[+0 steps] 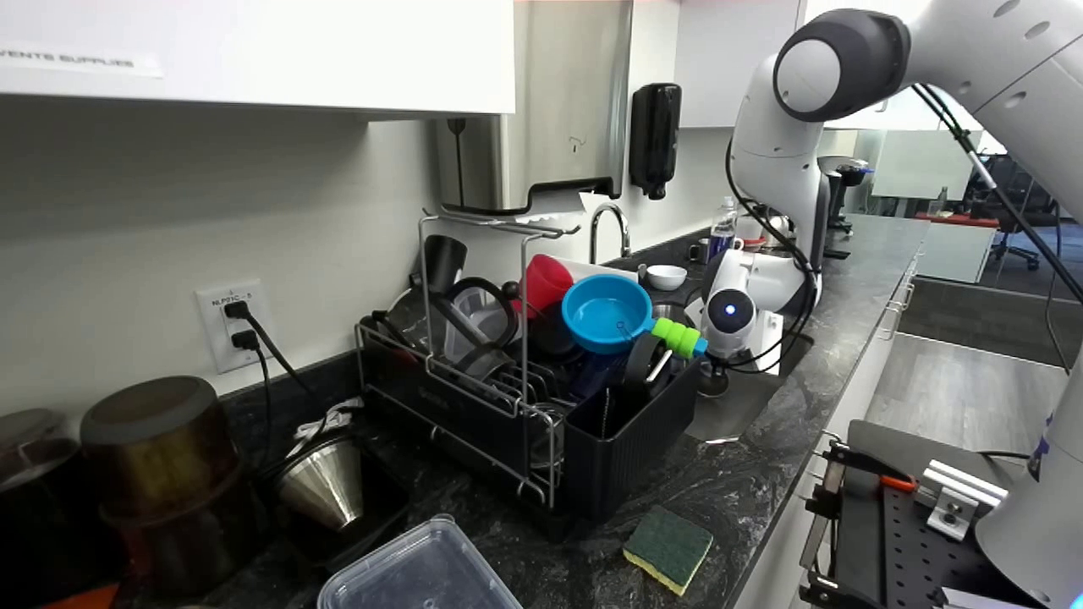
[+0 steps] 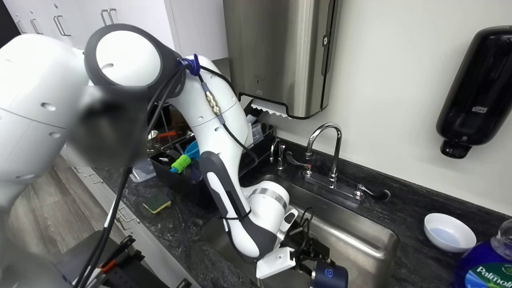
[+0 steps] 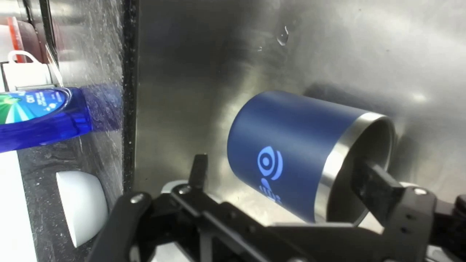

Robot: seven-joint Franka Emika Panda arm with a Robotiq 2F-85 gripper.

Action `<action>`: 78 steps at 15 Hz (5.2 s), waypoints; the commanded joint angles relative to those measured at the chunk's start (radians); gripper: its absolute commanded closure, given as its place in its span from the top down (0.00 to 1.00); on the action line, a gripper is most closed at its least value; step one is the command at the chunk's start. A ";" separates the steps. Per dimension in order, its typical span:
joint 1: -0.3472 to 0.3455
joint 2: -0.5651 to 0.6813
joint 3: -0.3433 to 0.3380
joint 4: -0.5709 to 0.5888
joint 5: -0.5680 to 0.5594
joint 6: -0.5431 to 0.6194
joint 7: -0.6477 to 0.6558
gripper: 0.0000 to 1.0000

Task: Remove the dark blue thermos from the sink and place it on the dishrack

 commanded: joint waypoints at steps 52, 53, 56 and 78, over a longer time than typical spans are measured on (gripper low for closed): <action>-0.242 -0.192 0.236 0.041 1.471 -0.070 -1.276 0.02; -0.240 -0.198 0.236 0.042 1.534 -0.078 -1.324 0.02; -0.222 -0.217 0.218 0.042 1.680 -0.097 -1.429 0.02; -0.364 -0.406 0.289 0.061 2.294 -0.552 -2.338 0.02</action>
